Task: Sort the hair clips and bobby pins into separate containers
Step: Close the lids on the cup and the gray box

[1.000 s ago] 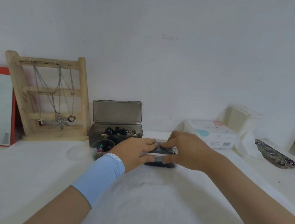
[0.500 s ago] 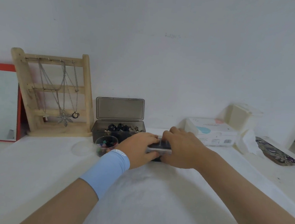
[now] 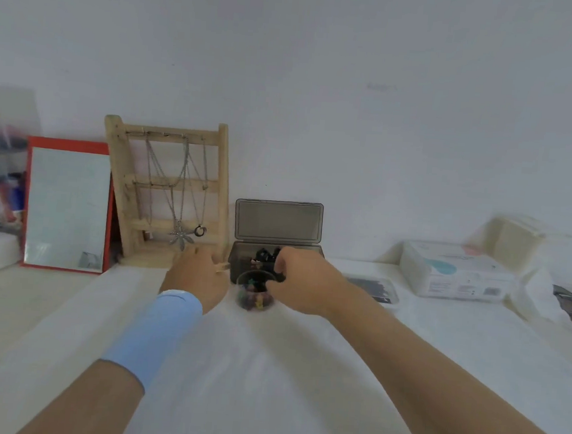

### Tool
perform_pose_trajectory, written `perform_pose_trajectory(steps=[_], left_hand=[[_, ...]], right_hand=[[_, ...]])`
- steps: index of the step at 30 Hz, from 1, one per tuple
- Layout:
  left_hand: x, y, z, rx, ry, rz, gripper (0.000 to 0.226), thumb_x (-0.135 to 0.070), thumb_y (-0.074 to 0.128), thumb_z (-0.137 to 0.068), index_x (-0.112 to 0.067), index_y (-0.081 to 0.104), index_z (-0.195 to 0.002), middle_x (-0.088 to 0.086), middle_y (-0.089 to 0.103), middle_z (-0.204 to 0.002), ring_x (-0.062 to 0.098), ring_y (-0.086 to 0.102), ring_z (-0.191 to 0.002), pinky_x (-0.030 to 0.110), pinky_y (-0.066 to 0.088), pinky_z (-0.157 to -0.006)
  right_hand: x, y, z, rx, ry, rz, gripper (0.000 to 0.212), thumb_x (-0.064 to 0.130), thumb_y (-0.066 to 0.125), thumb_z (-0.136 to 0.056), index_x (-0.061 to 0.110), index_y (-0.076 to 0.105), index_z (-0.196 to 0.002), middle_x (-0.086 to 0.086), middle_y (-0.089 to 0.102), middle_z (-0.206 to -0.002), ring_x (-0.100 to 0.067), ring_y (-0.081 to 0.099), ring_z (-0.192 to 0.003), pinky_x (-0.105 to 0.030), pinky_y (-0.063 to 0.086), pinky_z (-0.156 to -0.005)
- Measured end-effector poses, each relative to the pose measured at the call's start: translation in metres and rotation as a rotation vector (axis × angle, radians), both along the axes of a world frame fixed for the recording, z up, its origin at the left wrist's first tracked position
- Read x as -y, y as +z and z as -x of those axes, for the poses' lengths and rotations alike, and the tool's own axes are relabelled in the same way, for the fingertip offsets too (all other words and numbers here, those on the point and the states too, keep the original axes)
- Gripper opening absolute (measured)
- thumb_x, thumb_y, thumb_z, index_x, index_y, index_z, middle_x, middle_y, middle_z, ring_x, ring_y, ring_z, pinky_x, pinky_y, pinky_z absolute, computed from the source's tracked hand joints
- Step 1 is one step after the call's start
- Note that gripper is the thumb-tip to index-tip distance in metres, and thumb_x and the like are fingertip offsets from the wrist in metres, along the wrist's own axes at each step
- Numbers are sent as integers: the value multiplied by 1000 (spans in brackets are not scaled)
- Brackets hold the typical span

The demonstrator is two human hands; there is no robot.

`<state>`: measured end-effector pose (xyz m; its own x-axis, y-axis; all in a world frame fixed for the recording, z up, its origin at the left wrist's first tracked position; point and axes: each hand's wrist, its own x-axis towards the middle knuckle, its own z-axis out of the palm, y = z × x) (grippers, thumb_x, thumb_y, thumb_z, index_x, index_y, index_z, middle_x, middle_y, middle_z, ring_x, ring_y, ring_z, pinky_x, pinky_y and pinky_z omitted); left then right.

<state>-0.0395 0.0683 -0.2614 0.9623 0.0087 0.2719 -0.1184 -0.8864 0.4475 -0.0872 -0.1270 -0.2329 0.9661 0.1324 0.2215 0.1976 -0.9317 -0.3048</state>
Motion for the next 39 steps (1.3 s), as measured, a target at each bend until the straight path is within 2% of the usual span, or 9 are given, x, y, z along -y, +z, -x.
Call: perform_pose_trajectory(steps=[3, 6, 10, 15, 19, 23, 26, 33, 39], left_hand=[[-18, -12, 0, -239, -66, -39, 71, -36, 62, -86, -23, 31, -149, 3, 29, -155, 26, 23, -143, 41, 31, -111], [-24, -22, -4, -304, -95, -163, 87, -56, 60, -85, -29, 17, -155, 1, 28, -158, 26, 23, -145, 40, 29, -112], [-28, -23, -9, -216, -121, -148, 83, -56, 65, -82, -25, 31, -151, -3, 42, -149, 21, 36, -137, 37, 34, -111], [-33, 9, 1, -115, -201, 125, 80, -61, 65, -71, -24, 48, -140, -5, 57, -130, 17, 54, -114, 27, 39, -90], [-20, 26, 13, -73, -399, 155, 66, -53, 73, -74, -33, 52, -133, -17, 54, -121, -1, 52, -100, 18, 37, -78], [-1, 15, 18, -141, -516, 130, 65, -46, 79, -75, -33, 52, -133, -12, 47, -126, 3, 50, -111, 21, 38, -91], [6, 9, 17, -214, -549, 145, 79, -44, 83, -72, -29, 48, -141, -13, 54, -126, 3, 53, -113, 30, 46, -99], [16, 1, 18, -160, -527, 18, 79, -48, 81, -73, -27, 49, -142, -9, 51, -119, 7, 53, -110, 27, 46, -96], [21, -2, 25, -184, -582, 2, 46, -50, 44, -99, -29, 54, -138, -9, 52, -136, 11, 48, -125, 25, 33, -104]], right_hand=[[-22, -15, -8, -16, -99, 9, 59, 65, 68, -71, 19, 44, -100, 4, 53, -85, -20, 54, -79, -31, 43, -61], [-34, -24, -13, -22, -130, -48, 68, 67, 69, -69, 19, 43, -109, 1, 61, -97, -21, 59, -84, -34, 52, -68], [-31, -30, -14, 15, -101, -32, 60, 67, 65, -71, 25, 38, -105, 7, 59, -90, -19, 59, -80, -34, 49, -66], [-9, -23, -8, -131, 36, 20, 82, 71, 61, -66, 27, 45, -132, 11, 63, -109, -16, 59, -100, -34, 50, -81], [2, -14, 1, -214, 136, -20, 57, 66, 68, -68, 34, 61, -115, 14, 64, -106, -13, 61, -93, -31, 52, -82], [14, -11, 6, -329, 185, -128, 54, 41, 74, -81, 33, 55, -131, 11, 61, -119, -15, 63, -93, -22, 49, -70], [22, -10, 5, -398, 103, -354, 63, 6, 52, -91, 15, 35, -151, -1, 55, -136, -20, 67, -100, -24, 54, -58], [11, -14, 3, -273, -12, -478, 30, 20, 43, -100, 12, 68, -115, -7, 69, -104, -24, 73, -78, -32, 60, -55], [7, -21, -1, -236, 3, -329, 32, 15, 46, -99, 16, 68, -124, -3, 70, -99, -26, 71, -81, -23, 55, -53]])
